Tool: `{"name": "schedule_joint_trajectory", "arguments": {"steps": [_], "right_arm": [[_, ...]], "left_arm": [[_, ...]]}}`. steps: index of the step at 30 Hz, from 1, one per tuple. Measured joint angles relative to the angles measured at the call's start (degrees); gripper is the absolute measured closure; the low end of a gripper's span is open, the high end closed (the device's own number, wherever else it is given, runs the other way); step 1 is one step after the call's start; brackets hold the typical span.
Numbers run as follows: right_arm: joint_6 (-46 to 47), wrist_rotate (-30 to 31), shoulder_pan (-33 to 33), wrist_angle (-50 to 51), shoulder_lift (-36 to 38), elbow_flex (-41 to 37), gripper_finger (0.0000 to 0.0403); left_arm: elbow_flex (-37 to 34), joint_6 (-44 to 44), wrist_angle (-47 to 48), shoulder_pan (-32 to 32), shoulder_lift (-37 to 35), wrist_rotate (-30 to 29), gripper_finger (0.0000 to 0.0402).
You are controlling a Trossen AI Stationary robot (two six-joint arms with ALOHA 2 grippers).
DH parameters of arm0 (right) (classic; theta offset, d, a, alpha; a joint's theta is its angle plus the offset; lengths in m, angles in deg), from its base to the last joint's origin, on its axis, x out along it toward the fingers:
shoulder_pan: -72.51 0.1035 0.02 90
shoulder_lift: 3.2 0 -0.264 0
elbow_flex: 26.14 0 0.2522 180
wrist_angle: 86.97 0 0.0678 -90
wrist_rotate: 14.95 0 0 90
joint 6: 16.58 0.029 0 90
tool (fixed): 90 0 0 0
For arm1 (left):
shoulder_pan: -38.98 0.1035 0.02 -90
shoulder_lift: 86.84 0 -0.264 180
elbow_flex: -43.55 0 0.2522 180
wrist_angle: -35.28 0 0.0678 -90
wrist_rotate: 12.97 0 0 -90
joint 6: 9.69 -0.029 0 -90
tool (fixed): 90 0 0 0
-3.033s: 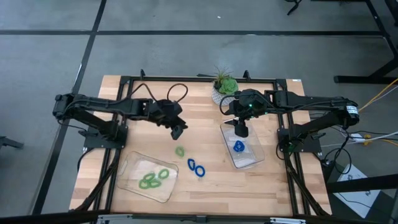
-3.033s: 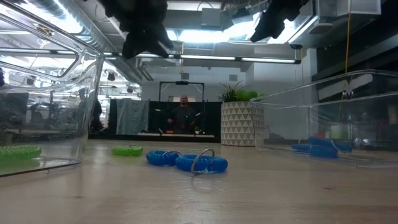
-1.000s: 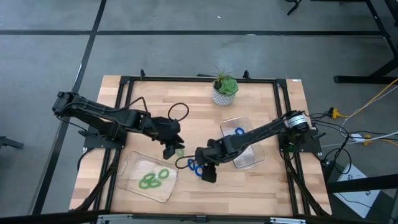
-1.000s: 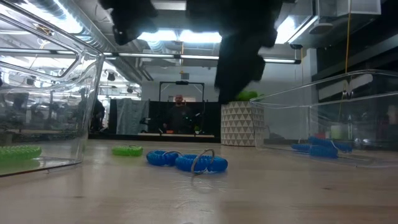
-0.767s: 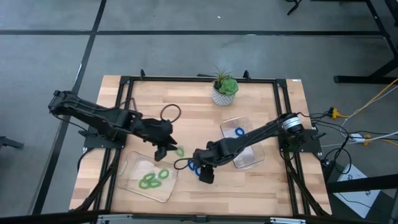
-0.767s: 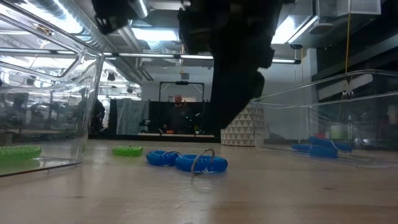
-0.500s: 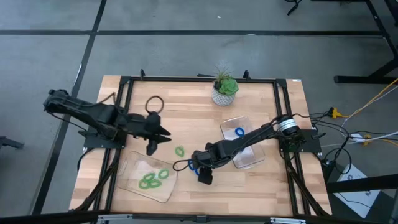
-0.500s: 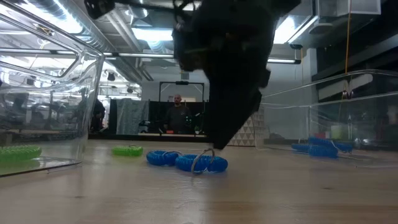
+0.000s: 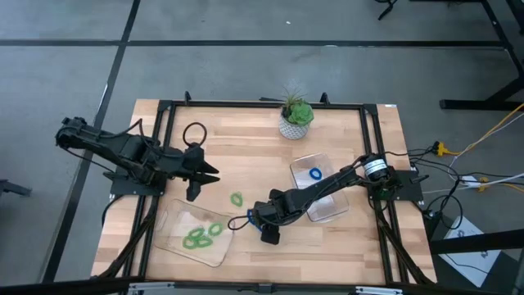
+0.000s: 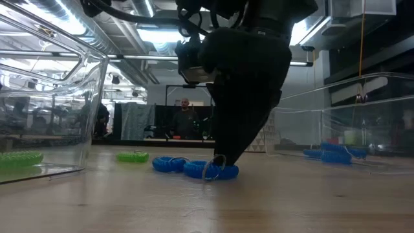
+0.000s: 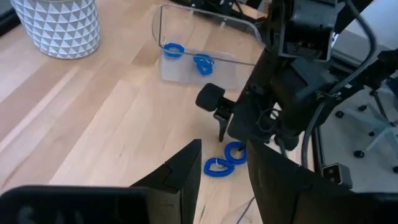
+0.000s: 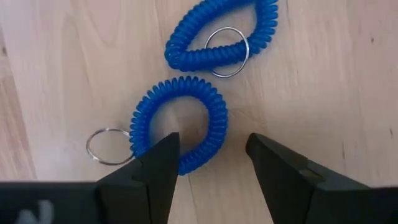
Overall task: Sort spring keychains
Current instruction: Put the blue spring keychain into the right transparent bin
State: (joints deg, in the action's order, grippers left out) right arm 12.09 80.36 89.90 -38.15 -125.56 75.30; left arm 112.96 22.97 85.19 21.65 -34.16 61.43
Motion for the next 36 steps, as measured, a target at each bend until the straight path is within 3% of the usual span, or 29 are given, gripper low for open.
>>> {"name": "schedule_joint_trajectory", "arguments": {"steps": [5, 14, 20, 28, 36], "right_arm": [[-0.7, 0.8, -0.1, 0.4, 0.0, -0.1, 0.0244], [1.8, 0.3, -0.6, 1.0, 0.3, -0.2, 0.0384], [1.2, 0.1, -0.9, 6.6, 0.6, 3.4, 0.0378], [-4.8, 3.5, -1.3, 17.1, 0.8, 17.2, 0.0395], [-9.0, 3.5, -2.1, 20.7, 0.9, 31.9, 0.0392]], "left_arm": [[0.0, 0.0, 1.4, 0.0, 0.4, -0.4, 0.0279], [0.0, 0.1, 1.9, 0.0, 0.4, -1.6, 0.0279], [0.0, 0.1, 2.2, 0.0, 0.4, -1.8, 0.0279], [0.0, 0.6, 3.3, 0.0, 0.4, -1.8, 0.0279], [0.0, 0.6, 3.3, 0.0, 0.4, -1.8, 0.0279]]}}
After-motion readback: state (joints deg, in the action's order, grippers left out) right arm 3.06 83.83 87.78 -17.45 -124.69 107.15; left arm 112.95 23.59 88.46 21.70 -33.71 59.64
